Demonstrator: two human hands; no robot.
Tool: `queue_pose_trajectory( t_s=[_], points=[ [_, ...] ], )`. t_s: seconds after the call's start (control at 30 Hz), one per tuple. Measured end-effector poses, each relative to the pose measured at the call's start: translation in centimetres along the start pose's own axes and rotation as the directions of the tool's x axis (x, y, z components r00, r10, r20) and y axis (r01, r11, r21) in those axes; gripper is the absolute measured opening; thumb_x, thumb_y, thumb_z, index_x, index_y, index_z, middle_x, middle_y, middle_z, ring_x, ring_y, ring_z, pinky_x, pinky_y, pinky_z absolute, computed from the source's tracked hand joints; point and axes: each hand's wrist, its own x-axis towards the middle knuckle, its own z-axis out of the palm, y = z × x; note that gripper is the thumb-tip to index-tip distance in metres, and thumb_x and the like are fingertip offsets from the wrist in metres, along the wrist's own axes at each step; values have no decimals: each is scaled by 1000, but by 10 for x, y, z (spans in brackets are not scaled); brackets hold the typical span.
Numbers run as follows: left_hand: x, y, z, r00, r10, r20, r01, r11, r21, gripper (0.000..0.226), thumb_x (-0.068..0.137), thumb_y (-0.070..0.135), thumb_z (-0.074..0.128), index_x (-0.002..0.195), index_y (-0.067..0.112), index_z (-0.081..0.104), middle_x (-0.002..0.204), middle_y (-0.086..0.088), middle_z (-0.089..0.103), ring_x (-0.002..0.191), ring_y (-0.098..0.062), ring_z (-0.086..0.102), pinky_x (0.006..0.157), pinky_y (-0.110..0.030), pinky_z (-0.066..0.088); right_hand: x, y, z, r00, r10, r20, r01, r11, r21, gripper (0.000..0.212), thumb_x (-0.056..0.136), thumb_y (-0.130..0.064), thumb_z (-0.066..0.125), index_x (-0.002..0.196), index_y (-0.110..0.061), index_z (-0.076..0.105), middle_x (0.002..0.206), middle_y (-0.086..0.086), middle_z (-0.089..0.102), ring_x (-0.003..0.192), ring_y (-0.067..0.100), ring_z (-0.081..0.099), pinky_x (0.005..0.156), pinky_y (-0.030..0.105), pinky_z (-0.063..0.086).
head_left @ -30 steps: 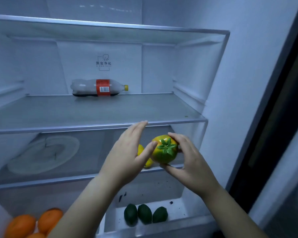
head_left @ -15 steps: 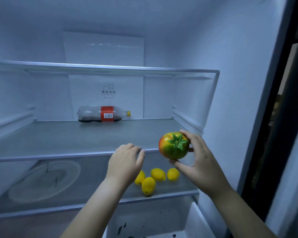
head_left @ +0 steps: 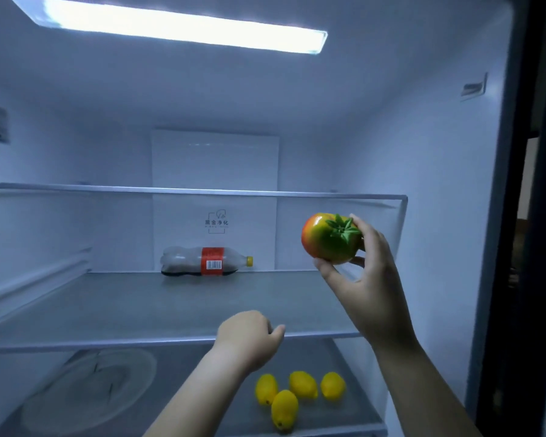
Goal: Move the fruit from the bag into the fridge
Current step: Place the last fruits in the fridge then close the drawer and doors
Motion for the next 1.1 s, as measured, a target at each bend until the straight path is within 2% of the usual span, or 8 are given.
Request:
queue_pose_trajectory(
  t_s=[0.1, 0.33, 0.47, 0.53, 0.7, 0.83, 0.93, 1.1],
  points=[
    [5, 4, -7, 997, -23, 69, 22, 1000, 8, 54, 93, 49, 35, 53, 12, 37, 54, -2, 38, 69, -30, 50, 51, -28, 27, 23, -9, 1, 1000, 9, -28, -8, 1000, 21, 73, 75, -30, 76, 137, -13, 42, 124, -4, 48, 108, 9, 52, 87, 20, 49],
    [12, 10, -17, 987, -52, 151, 48, 998, 30, 50, 92, 50, 37, 56, 15, 36, 61, -8, 45, 87, -30, 60, 60, -29, 33, 75, -17, 5, 998, 31, -48, -32, 999, -19, 67, 75, -36, 74, 132, -17, 44, 123, -1, 50, 107, 12, 51, 87, 26, 47],
    [17, 12, -18, 985, -52, 164, 43, 998, 55, 48, 92, 50, 37, 58, 15, 38, 63, 0, 42, 78, -25, 53, 60, -27, 34, 99, -10, 10, 997, 77, -15, -78, 992, -101, 64, 75, -39, 73, 129, -20, 46, 119, 1, 50, 107, 17, 51, 82, 20, 38],
    [18, 12, -16, 986, -45, 157, 36, 997, 61, 47, 92, 50, 37, 61, 14, 40, 67, -1, 45, 85, -26, 58, 63, -27, 36, 111, -4, 11, 995, 101, -10, -101, 989, -112, 63, 75, -40, 73, 128, -20, 47, 120, 3, 50, 109, 19, 50, 83, 21, 37],
    [20, 8, -11, 993, -48, 108, 39, 996, 82, 48, 92, 50, 37, 58, 16, 37, 62, 1, 42, 72, -23, 48, 58, -27, 33, 138, 18, 17, 978, 209, 22, -202, 965, -167, 62, 73, -43, 73, 127, -20, 50, 121, 6, 53, 114, 24, 49, 92, 33, 43],
    [21, 10, -10, 994, -45, 101, 34, 993, 109, 44, 93, 51, 37, 73, 14, 52, 83, -8, 60, 90, -26, 60, 64, -28, 37, 145, 28, 25, 967, 253, 42, -235, 941, -245, 64, 73, -47, 71, 129, -22, 49, 122, 9, 53, 116, 28, 49, 95, 36, 42],
    [21, 10, -9, 995, -45, 93, 35, 993, 114, 48, 93, 51, 37, 88, 10, 63, 93, -10, 64, 95, -26, 60, 65, -28, 38, 146, 31, 29, 966, 259, 18, -243, 926, -291, 67, 73, -49, 69, 130, -22, 48, 124, 11, 52, 117, 30, 48, 96, 38, 41],
    [21, 11, -9, 995, -44, 94, 33, 992, 123, 50, 94, 49, 37, 92, 6, 64, 101, -10, 66, 96, -27, 60, 67, -28, 40, 147, 34, 36, 967, 254, -18, -244, 903, -353, 65, 74, -50, 68, 129, -23, 48, 124, 10, 53, 117, 30, 47, 93, 35, 38]
  ],
)
